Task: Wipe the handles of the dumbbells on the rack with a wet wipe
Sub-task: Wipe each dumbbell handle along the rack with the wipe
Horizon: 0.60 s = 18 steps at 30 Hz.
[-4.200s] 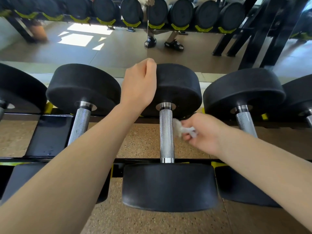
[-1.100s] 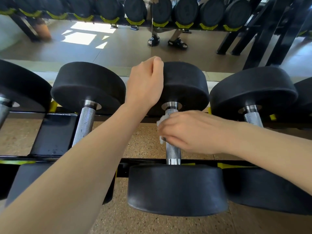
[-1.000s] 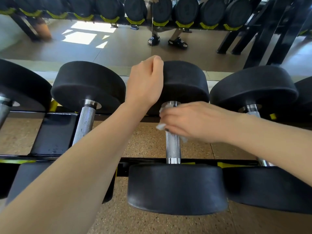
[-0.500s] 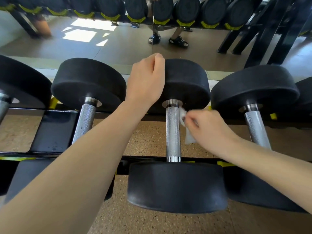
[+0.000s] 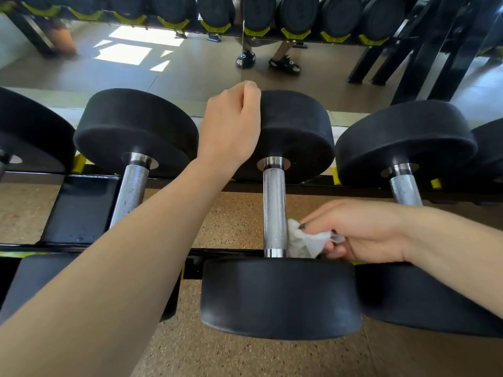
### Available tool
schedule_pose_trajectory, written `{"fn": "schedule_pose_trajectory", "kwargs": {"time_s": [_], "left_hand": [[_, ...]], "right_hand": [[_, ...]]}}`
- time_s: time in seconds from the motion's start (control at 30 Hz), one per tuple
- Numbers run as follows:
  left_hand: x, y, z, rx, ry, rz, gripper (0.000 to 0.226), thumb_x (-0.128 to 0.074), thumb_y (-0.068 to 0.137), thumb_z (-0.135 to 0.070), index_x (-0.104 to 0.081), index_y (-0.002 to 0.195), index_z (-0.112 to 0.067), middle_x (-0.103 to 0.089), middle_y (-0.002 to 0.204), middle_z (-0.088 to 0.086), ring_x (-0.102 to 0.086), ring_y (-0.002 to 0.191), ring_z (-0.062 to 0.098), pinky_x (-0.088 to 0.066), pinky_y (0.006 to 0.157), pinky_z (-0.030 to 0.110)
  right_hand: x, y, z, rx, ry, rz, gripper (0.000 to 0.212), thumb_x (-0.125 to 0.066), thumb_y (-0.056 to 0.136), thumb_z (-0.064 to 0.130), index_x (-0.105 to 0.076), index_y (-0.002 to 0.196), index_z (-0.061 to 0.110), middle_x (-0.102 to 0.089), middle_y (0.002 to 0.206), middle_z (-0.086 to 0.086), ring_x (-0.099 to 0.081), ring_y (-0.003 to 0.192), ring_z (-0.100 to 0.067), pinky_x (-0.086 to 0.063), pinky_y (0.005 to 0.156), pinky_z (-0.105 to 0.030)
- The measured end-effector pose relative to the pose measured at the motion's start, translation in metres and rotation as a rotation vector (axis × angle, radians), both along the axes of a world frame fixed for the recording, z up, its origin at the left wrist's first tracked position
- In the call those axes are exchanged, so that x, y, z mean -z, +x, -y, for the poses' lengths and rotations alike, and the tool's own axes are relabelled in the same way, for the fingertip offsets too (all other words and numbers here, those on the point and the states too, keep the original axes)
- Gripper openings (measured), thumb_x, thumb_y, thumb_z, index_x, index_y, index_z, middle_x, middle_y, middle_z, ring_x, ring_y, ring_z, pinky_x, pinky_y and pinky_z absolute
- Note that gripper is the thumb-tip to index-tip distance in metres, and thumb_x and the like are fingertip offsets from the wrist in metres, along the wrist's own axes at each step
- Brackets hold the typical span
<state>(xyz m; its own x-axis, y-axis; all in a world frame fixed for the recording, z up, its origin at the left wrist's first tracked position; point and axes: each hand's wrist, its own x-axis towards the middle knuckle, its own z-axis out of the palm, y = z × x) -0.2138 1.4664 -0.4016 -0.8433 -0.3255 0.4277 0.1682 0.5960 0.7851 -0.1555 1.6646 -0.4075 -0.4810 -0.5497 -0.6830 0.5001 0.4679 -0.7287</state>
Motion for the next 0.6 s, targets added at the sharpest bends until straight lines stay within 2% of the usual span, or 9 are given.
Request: {"fn": "schedule_pose_trajectory", "kwargs": {"time_s": [0.07, 0.13, 0.27, 0.33, 0.4, 0.43, 0.5, 0.53, 0.6], "left_hand": [[0.0, 0.0, 0.0, 0.01, 0.021, -0.009, 0.048, -0.027, 0.107, -0.034, -0.061, 0.088, -0.006, -0.057, 0.077, 0.011, -0.055, 0.078, 0.018, -0.038, 0.063, 0.025], [0.0, 0.0, -0.001, 0.015, 0.03, -0.002, 0.048, -0.027, 0.108, -0.033, -0.062, 0.09, -0.006, -0.058, 0.079, 0.011, -0.055, 0.08, 0.019, -0.038, 0.064, 0.024], [-0.001, 0.0, -0.001, 0.0, 0.02, 0.023, 0.043, -0.027, 0.109, -0.033, -0.053, 0.077, -0.024, -0.051, 0.07, -0.002, -0.053, 0.07, 0.011, -0.035, 0.061, 0.016], [-0.001, 0.0, -0.001, -0.001, 0.02, 0.017, 0.042, -0.027, 0.109, -0.033, -0.053, 0.077, -0.023, -0.051, 0.071, -0.002, -0.054, 0.071, 0.011, -0.035, 0.061, 0.016], [0.0, 0.0, 0.0, 0.002, 0.021, 0.017, 0.042, -0.027, 0.109, -0.034, -0.055, 0.08, -0.022, -0.053, 0.072, -0.002, -0.055, 0.072, 0.012, -0.036, 0.062, 0.016], [0.0, 0.0, 0.0, 0.003, 0.02, 0.019, 0.042, -0.027, 0.109, -0.034, -0.055, 0.08, -0.023, -0.053, 0.072, -0.002, -0.055, 0.072, 0.01, -0.036, 0.062, 0.016], [0.0, 0.0, 0.0, 0.005, 0.006, 0.015, 0.042, -0.028, 0.109, -0.033, -0.052, 0.077, -0.024, -0.05, 0.07, -0.001, -0.052, 0.067, 0.005, -0.034, 0.059, 0.014], [-0.001, 0.0, 0.0, 0.006, -0.002, 0.009, 0.042, -0.028, 0.108, -0.032, -0.05, 0.074, -0.024, -0.047, 0.067, -0.001, -0.049, 0.063, 0.002, -0.032, 0.056, 0.012], [-0.001, 0.002, 0.0, 0.016, 0.001, 0.001, 0.042, -0.029, 0.109, -0.031, -0.046, 0.07, -0.026, -0.043, 0.064, -0.004, -0.047, 0.059, -0.002, -0.032, 0.053, 0.011]], "right_hand": [[0.0, -0.005, 0.002, 0.017, 0.009, 0.058, 0.017, -0.04, 0.092, -0.004, -0.056, 0.091, 0.001, -0.04, 0.058, -0.002, -0.033, 0.046, -0.005, -0.027, 0.038, -0.013], [0.003, -0.005, 0.008, -0.022, 0.057, 0.07, 0.02, -0.035, 0.092, -0.001, -0.053, 0.101, 0.002, -0.034, 0.053, 0.0, -0.027, 0.042, -0.006, -0.021, 0.036, -0.013], [-0.001, -0.004, 0.004, -0.159, 0.104, 0.025, 0.021, -0.037, 0.091, 0.004, -0.055, 0.102, 0.007, -0.025, 0.057, -0.002, -0.019, 0.042, -0.007, -0.016, 0.036, -0.015], [-0.015, 0.0, -0.002, -0.202, 0.116, -0.031, 0.024, -0.038, 0.092, 0.001, -0.06, 0.101, -0.001, -0.03, 0.057, -0.002, -0.02, 0.041, -0.005, -0.015, 0.037, -0.015], [-0.033, 0.005, -0.003, -0.25, 0.109, -0.107, 0.026, -0.038, 0.091, -0.004, -0.056, 0.099, -0.02, -0.034, 0.051, 0.001, -0.023, 0.04, -0.005, -0.014, 0.038, -0.017], [-0.042, 0.007, -0.001, -0.257, 0.083, -0.154, 0.024, -0.039, 0.09, -0.005, -0.052, 0.096, -0.024, -0.034, 0.05, 0.0, -0.025, 0.04, -0.006, -0.016, 0.038, -0.018], [-0.054, 0.011, 0.008, -0.266, 0.032, -0.318, 0.018, -0.04, 0.091, -0.006, -0.052, 0.094, -0.019, -0.038, 0.053, -0.009, -0.032, 0.041, -0.01, -0.022, 0.038, -0.019], [-0.056, 0.013, 0.016, -0.322, 0.053, -0.467, 0.019, -0.041, 0.092, -0.005, -0.057, 0.097, -0.012, -0.042, 0.056, -0.011, -0.038, 0.043, -0.012, -0.028, 0.039, -0.019], [-0.046, 0.014, 0.037, -0.549, 0.151, -0.78, 0.029, -0.044, 0.093, -0.001, -0.068, 0.107, 0.008, -0.055, 0.065, -0.002, -0.05, 0.052, -0.004, -0.038, 0.048, -0.013]]}}
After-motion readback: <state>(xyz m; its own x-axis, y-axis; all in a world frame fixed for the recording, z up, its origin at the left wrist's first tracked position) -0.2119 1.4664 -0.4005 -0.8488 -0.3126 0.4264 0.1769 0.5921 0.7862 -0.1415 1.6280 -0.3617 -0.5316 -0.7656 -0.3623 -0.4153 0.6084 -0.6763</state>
